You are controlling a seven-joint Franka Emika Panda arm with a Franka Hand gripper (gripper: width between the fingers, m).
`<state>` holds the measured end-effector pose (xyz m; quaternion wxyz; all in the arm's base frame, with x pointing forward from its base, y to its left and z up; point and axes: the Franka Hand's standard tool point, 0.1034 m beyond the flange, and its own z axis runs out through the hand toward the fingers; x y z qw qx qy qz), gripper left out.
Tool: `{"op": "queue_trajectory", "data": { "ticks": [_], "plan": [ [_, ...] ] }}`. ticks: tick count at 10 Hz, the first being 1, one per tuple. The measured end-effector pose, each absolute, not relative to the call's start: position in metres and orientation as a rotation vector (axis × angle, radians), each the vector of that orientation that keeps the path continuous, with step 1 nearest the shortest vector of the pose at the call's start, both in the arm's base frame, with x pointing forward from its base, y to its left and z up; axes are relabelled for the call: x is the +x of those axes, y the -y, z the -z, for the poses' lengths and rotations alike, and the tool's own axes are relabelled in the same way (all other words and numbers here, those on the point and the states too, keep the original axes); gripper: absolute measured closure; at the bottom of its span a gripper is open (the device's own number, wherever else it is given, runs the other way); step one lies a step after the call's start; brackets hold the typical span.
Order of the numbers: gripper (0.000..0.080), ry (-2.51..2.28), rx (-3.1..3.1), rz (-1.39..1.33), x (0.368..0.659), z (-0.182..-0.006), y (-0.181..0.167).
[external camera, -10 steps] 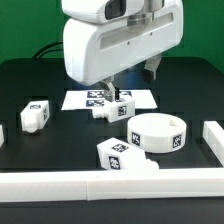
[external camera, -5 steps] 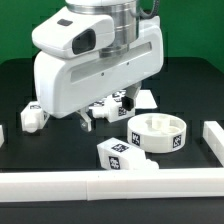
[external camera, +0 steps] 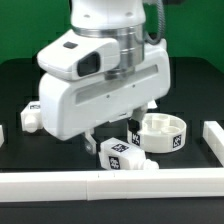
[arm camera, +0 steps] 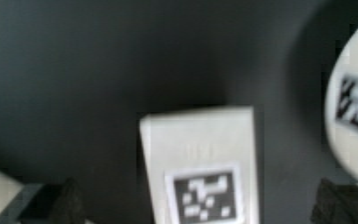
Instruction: Assemble stool
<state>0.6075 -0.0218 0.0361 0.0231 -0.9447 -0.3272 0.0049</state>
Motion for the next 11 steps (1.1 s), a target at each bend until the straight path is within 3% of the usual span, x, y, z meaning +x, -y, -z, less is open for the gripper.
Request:
{"op": "queue_trajectory", "data": {
  "ticks": [2, 4, 6, 9, 11],
  "plan": [
    [0.015, 1.008, -2.932, 0.011, 0.606, -0.012, 0.028],
    [0.015, 1.014, -2.934, 0.022, 0.606, -0.01, 0.028],
    [0.0419, 1.014, -2.934, 0.022, 0.606, -0.01, 0.028],
    [0.0461, 1.008, -2.933, 0.009, 0.602, -0.009, 0.028],
    [0.0461, 0.955, -2.958, -0.03, 0.577, -0.013, 0.045]
  ]
}}
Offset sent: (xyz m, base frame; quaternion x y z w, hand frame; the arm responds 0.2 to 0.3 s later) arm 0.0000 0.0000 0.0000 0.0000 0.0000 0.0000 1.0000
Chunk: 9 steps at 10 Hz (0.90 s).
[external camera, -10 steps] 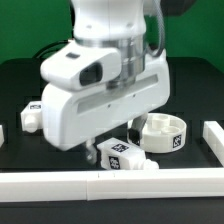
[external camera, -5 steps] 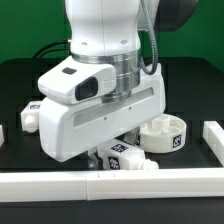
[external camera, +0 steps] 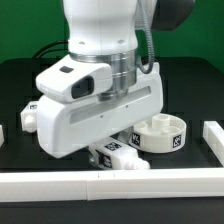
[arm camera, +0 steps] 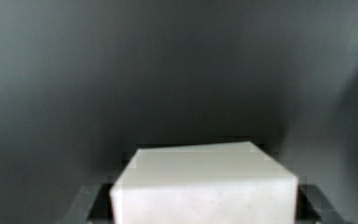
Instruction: Assemble stool
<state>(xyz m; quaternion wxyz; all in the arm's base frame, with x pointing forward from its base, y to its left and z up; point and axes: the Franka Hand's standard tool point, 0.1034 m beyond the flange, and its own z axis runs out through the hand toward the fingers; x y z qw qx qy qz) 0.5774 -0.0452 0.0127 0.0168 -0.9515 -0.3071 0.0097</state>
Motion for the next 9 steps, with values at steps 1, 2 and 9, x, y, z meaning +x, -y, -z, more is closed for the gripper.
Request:
{"op": "queue_trajectory", "data": {
  "ticks": [1, 2, 9],
  "plan": [
    [0.0461, 0.936, -2.968, -0.053, 0.565, -0.015, 0.055],
    [0.0461, 0.92, -2.98, -0.063, 0.552, -0.014, 0.064],
    [0.0261, 0.774, -3.01, -0.043, 0.539, -0.015, 0.072]
  ]
}}
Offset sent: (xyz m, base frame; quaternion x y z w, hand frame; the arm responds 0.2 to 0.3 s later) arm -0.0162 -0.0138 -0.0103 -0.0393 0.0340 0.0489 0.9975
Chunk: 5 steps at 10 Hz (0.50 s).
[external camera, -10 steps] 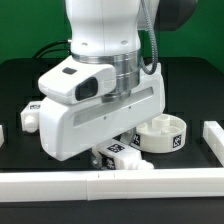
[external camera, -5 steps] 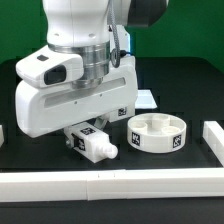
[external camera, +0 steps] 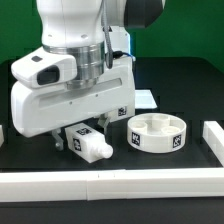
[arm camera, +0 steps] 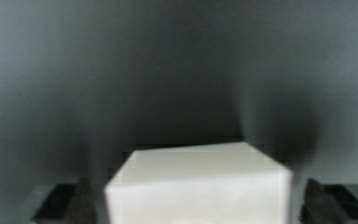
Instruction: Assemble stool
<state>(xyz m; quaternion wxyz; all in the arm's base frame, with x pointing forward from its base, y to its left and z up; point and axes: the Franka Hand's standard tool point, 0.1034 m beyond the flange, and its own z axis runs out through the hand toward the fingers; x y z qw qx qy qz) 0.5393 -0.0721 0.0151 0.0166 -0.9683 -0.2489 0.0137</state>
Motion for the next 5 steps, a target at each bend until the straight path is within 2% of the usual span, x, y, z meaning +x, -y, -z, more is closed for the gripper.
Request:
{"op": "queue_trajectory", "data": {
  "ticks": [1, 3, 5],
  "plan": [
    [0.0173, 0.735, -3.018, -0.047, 0.538, -0.026, 0.066],
    [0.0157, 0.744, -3.018, -0.064, 0.539, -0.05, 0.033],
    [0.015, 0.84, -3.006, -0.008, 0.531, -0.05, -0.001]
  ]
}}
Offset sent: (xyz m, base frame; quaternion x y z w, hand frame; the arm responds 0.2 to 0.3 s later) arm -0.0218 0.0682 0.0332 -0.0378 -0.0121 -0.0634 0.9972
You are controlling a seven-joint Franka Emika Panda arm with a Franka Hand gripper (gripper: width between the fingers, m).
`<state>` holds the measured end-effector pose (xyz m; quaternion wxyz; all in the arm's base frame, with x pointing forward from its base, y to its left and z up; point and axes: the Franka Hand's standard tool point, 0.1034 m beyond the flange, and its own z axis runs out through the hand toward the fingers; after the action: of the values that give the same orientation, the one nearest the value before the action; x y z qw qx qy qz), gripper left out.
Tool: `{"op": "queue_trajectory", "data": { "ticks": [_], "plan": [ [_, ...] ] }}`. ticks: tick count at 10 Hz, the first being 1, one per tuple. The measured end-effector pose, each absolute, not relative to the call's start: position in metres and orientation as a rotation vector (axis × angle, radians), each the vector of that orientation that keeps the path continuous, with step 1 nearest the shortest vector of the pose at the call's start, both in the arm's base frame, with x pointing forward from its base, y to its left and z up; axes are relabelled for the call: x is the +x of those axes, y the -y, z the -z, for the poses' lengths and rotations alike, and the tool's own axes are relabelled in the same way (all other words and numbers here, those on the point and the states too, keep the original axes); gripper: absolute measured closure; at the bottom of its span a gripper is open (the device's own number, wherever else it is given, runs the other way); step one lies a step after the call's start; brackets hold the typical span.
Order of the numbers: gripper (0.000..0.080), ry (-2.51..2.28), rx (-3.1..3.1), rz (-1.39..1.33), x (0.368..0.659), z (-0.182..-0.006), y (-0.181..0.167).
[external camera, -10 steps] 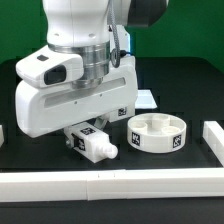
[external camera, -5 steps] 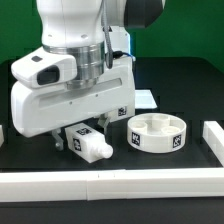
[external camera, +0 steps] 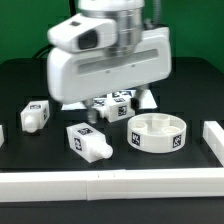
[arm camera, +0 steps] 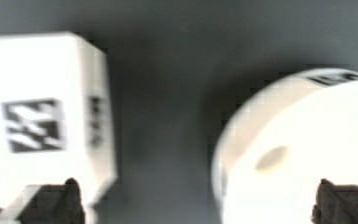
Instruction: Assemble stool
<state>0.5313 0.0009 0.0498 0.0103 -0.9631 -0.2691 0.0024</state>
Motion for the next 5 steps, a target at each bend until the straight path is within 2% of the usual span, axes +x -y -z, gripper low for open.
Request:
{"op": "queue_trajectory", "data": {
  "ticks": [3, 5],
  "plan": [
    [0.015, 0.891, -2.998, -0.011, 0.531, -0.049, -0.004],
    [0.015, 1.17, -2.915, 0.001, 0.528, -0.057, -0.04]
  ]
}}
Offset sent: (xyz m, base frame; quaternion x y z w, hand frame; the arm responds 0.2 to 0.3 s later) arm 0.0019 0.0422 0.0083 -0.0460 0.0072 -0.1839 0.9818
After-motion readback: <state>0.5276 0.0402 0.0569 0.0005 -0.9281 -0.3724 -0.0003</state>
